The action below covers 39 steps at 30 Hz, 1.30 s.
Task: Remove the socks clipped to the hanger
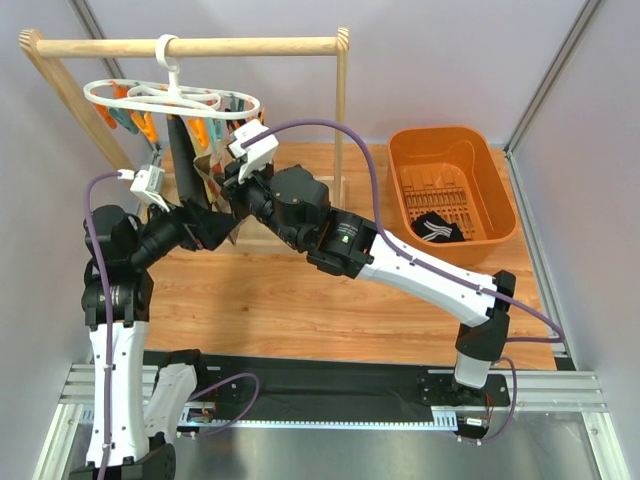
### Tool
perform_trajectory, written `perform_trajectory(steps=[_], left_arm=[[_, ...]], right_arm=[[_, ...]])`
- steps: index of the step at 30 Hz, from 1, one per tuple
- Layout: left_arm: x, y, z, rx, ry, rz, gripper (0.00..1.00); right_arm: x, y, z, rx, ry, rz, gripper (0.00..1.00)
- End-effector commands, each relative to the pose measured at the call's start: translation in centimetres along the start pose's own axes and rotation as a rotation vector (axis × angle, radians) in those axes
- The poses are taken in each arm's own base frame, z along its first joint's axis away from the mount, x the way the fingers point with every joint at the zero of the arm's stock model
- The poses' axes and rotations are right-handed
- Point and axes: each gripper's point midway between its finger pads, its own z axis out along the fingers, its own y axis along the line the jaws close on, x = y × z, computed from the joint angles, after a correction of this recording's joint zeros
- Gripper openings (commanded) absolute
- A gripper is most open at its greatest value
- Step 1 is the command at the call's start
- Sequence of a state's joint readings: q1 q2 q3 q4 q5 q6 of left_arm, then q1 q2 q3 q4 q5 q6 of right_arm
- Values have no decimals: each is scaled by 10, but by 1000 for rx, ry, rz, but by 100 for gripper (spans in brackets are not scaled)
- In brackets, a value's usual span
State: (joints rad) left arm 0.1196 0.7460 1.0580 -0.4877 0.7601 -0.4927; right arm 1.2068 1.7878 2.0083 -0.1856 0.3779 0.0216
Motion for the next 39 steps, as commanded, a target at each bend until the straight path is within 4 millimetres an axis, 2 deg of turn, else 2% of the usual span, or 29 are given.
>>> perform_trajectory(steps=[1, 5, 14, 24, 25, 27, 28, 29, 31, 33, 34, 35, 37, 38, 39], left_arm=[[-10, -16, -5, 61, -43, 56, 100], [-15, -11, -8, 7, -84, 62, 100], [-23, -2, 2, -52, -112, 53, 97], [-27, 1, 10, -73, -139, 55, 81], [-27, 2, 10, -81, -141, 55, 79], [-28, 4, 12, -85, -143, 51, 68], [-30, 3, 12, -82, -145, 53, 62], [-30, 4, 14, -85, -138, 47, 50], [-31, 3, 13, -83, -137, 47, 37], [-31, 0, 11, -77, -136, 55, 29], [-30, -2, 10, -71, -130, 57, 21], [-29, -4, 8, -67, -129, 65, 18], [-27, -7, 8, -44, -119, 76, 15], [-26, -7, 8, -40, -118, 79, 13], [-25, -7, 9, -39, -116, 75, 11]], right_arm=[[-10, 5, 4, 13, -24, 52, 0], [-8, 6, 8, 24, -12, 78, 0], [-10, 13, 11, 16, -31, 206, 0], [-8, 16, 13, 20, -49, 314, 0], [-8, 17, 13, 19, -49, 320, 0], [-6, 18, 14, 17, -49, 328, 0], [-6, 18, 14, 15, -51, 336, 0], [-6, 19, 14, 13, -51, 338, 0], [-3, 19, 15, 13, -46, 336, 1], [-1, 19, 15, 14, -41, 325, 6], [-1, 18, 14, 13, -40, 317, 11], [0, 17, 14, 14, -38, 296, 24], [0, 13, 12, 23, -36, 282, 35], [-1, 12, 12, 25, -35, 278, 43], [-2, 10, 12, 24, -33, 281, 46]])
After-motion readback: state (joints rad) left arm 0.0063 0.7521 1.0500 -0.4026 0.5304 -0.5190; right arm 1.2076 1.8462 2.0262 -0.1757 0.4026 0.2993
